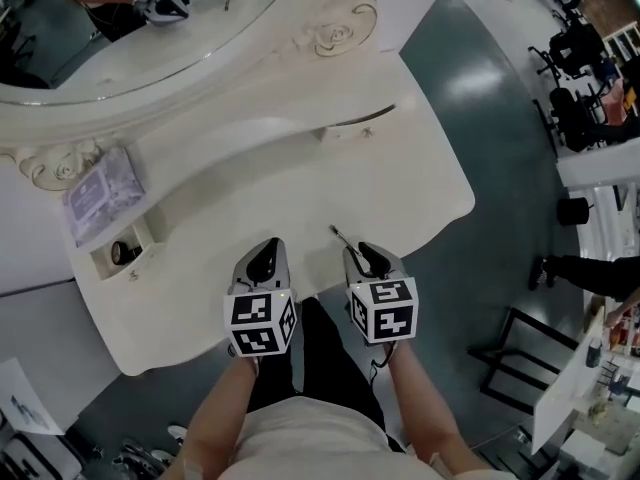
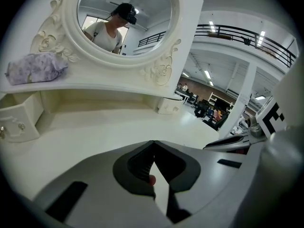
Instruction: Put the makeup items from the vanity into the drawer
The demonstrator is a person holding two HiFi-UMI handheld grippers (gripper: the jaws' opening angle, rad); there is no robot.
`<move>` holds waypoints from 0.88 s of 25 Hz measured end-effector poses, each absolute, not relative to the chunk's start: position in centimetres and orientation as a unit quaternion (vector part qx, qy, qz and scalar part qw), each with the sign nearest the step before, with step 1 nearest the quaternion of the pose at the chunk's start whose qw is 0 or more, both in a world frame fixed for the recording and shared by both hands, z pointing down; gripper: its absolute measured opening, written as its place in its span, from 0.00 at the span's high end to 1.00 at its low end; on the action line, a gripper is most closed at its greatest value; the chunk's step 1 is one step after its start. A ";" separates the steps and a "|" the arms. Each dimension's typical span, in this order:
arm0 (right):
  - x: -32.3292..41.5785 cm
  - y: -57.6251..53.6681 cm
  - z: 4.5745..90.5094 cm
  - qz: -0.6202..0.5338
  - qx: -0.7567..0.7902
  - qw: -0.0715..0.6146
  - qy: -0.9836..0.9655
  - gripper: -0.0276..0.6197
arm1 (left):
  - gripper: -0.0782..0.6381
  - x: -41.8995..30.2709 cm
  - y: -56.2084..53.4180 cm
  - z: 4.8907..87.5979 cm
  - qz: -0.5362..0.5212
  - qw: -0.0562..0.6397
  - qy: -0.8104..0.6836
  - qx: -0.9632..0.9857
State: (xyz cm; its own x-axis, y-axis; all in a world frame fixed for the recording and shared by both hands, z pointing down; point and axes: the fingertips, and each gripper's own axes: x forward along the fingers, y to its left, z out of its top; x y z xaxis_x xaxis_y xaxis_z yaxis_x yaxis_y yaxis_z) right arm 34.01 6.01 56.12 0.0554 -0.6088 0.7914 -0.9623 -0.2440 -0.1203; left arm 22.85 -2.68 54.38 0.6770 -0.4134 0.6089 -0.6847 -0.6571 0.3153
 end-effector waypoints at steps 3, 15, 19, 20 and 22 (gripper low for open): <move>34.1 5.2 56.5 0.374 0.679 0.245 -0.582 0.80 | 0.88 22.7 -2.8 54.8 0.254 0.272 -0.320 0.871; 32.9 2.0 58.0 0.351 0.609 0.331 -0.629 0.80 | 0.88 21.8 -3.6 55.6 0.257 0.283 -0.345 0.857; 32.9 1.7 58.6 0.354 0.593 0.351 -0.632 0.85 | 0.88 21.6 -4.0 55.7 0.256 0.285 -0.351 0.854; 32.8 1.6 58.7 0.353 0.590 0.357 -0.633 0.86 | 0.88 21.5 -4.0 55.7 0.256 0.285 -0.353 0.854; 32.8 1.6 58.8 0.353 0.583 0.364 -0.635 0.87 | 0.88 21.4 -4.2 55.8 0.255 0.287 -0.356 0.852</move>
